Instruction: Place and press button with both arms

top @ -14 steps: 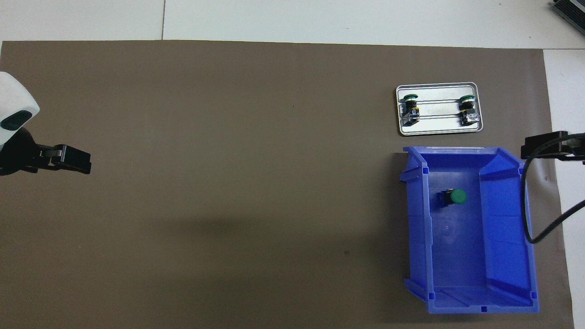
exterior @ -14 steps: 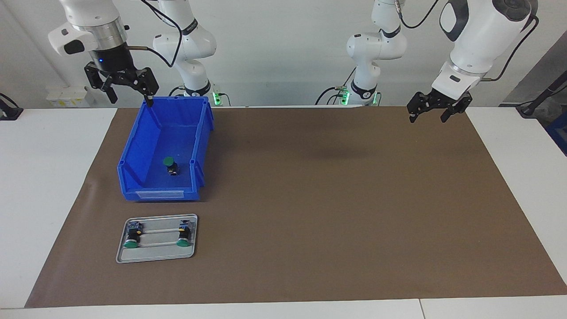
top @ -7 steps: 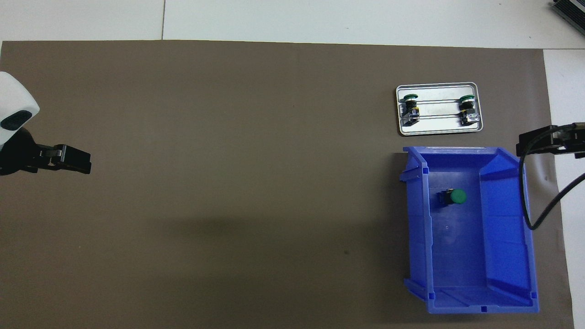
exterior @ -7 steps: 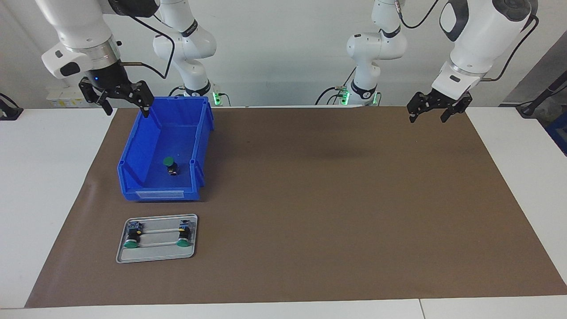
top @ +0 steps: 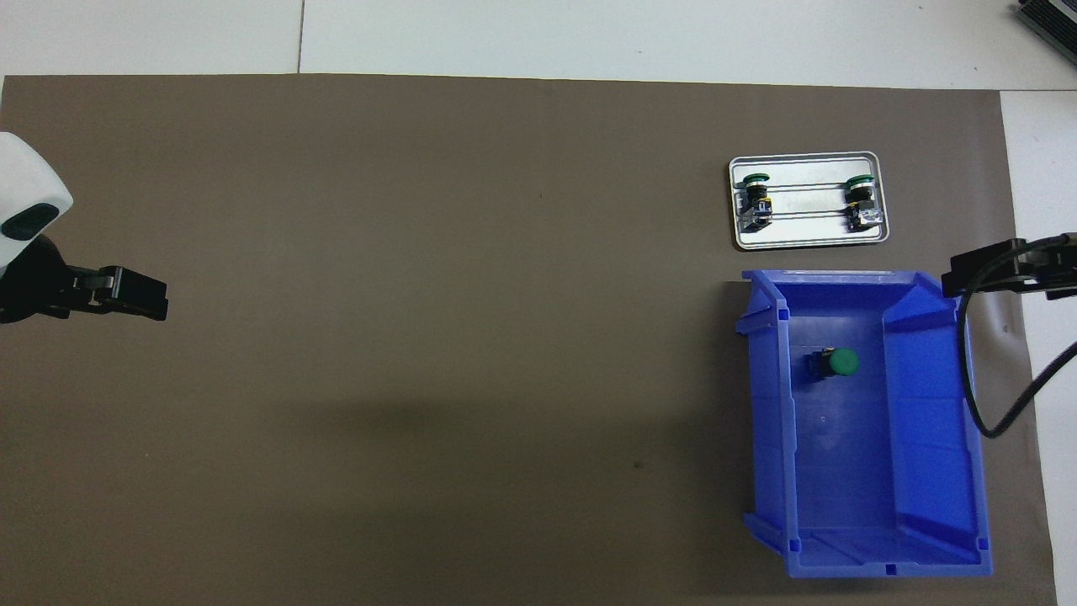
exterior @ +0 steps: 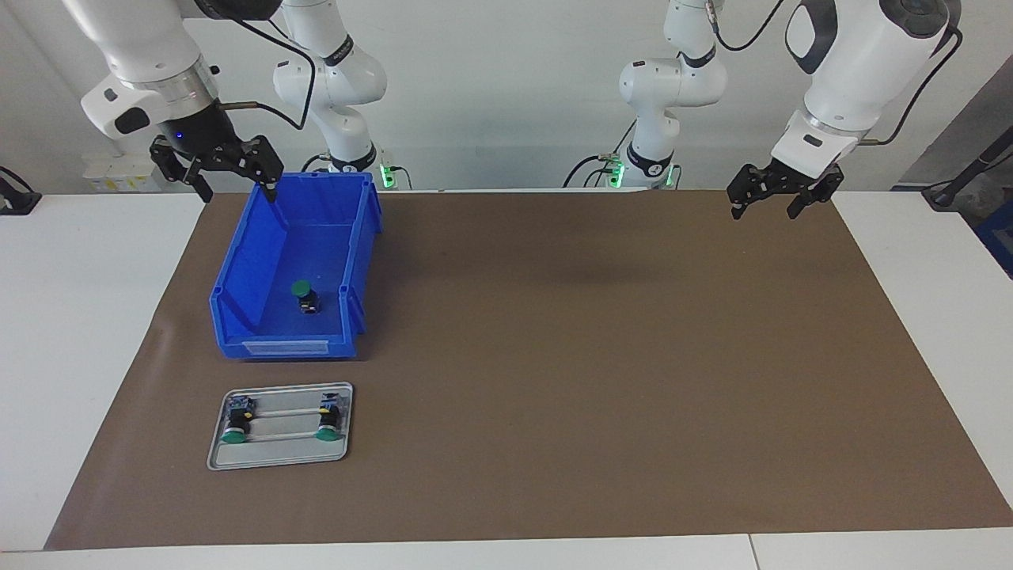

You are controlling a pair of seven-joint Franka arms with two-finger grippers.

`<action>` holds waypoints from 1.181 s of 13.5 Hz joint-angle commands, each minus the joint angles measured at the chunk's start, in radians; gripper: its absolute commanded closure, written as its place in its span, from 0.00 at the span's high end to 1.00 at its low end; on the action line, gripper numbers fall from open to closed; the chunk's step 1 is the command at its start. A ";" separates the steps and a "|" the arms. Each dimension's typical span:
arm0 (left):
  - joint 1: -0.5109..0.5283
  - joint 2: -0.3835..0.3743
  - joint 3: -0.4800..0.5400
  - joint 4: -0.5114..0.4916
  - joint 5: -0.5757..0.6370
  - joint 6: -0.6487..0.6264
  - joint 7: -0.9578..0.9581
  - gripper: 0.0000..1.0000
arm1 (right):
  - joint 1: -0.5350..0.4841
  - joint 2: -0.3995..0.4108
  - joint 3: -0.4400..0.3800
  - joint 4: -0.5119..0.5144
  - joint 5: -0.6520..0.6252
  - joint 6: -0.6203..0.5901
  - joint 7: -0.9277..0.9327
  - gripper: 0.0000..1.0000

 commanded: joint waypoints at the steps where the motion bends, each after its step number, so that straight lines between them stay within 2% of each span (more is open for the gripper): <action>1: -0.007 -0.023 0.008 -0.025 0.015 -0.003 0.007 1.00 | -0.013 -0.003 0.000 -0.008 0.025 -0.002 -0.036 1.00; 5: -0.007 -0.023 0.008 -0.025 0.015 -0.003 0.007 1.00 | -0.016 -0.008 -0.003 -0.010 0.020 -0.006 -0.028 1.00; 8: -0.007 -0.023 0.008 -0.025 0.015 -0.003 0.007 1.00 | -0.005 -0.011 0.000 -0.014 -0.067 0.003 -0.036 1.00; 16: -0.007 -0.023 0.008 -0.025 0.015 -0.003 0.007 1.00 | -0.018 -0.025 0.000 -0.048 -0.060 0.004 -0.031 1.00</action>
